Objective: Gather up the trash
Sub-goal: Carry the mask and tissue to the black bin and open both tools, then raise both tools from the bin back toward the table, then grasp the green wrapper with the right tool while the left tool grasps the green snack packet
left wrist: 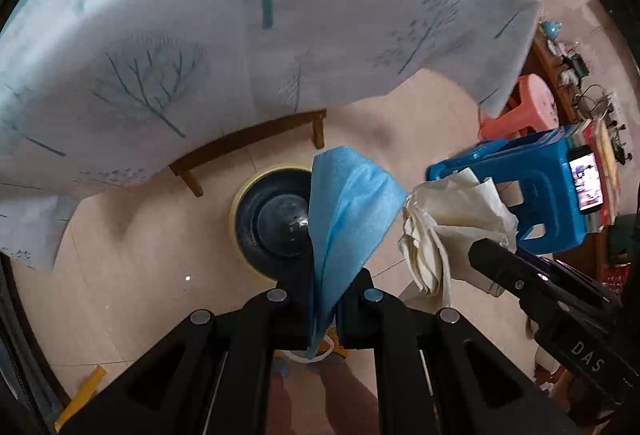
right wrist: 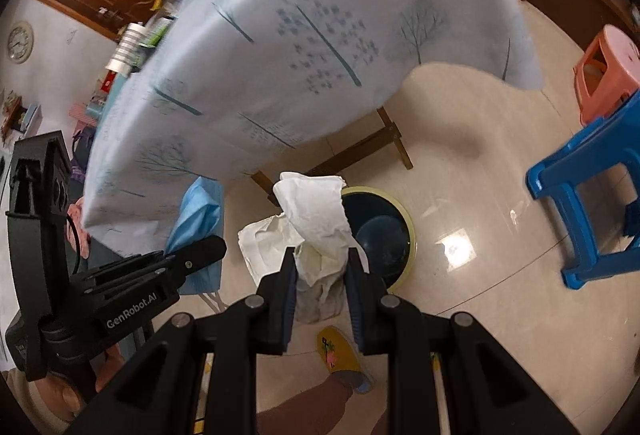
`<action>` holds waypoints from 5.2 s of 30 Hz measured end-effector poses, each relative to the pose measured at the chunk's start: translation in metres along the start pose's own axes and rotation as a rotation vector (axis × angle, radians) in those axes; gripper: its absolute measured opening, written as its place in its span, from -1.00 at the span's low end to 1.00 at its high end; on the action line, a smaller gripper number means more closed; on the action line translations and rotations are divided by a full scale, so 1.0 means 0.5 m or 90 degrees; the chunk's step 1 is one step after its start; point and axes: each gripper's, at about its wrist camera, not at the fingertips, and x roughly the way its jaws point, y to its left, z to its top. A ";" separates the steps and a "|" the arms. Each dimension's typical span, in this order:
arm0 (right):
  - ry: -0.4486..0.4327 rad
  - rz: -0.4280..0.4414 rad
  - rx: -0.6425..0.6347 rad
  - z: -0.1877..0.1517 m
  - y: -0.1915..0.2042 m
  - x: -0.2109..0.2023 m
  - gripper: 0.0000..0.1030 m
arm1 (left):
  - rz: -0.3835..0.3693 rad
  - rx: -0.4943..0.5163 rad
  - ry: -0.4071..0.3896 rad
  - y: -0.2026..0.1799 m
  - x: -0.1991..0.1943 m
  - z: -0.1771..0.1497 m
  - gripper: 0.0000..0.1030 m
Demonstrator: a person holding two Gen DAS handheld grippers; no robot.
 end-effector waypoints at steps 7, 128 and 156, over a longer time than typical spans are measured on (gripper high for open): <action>-0.013 -0.006 0.034 -0.015 -0.039 0.124 -0.57 | 0.016 0.031 0.008 0.030 0.124 -0.002 -0.87; -0.046 -0.142 -0.118 0.489 0.557 0.176 -0.84 | -0.009 -0.055 -0.066 0.560 -0.240 0.678 0.47; -0.124 -0.131 -0.046 0.556 0.514 0.128 -0.85 | 0.013 -0.150 -0.042 0.537 -0.146 0.739 -0.46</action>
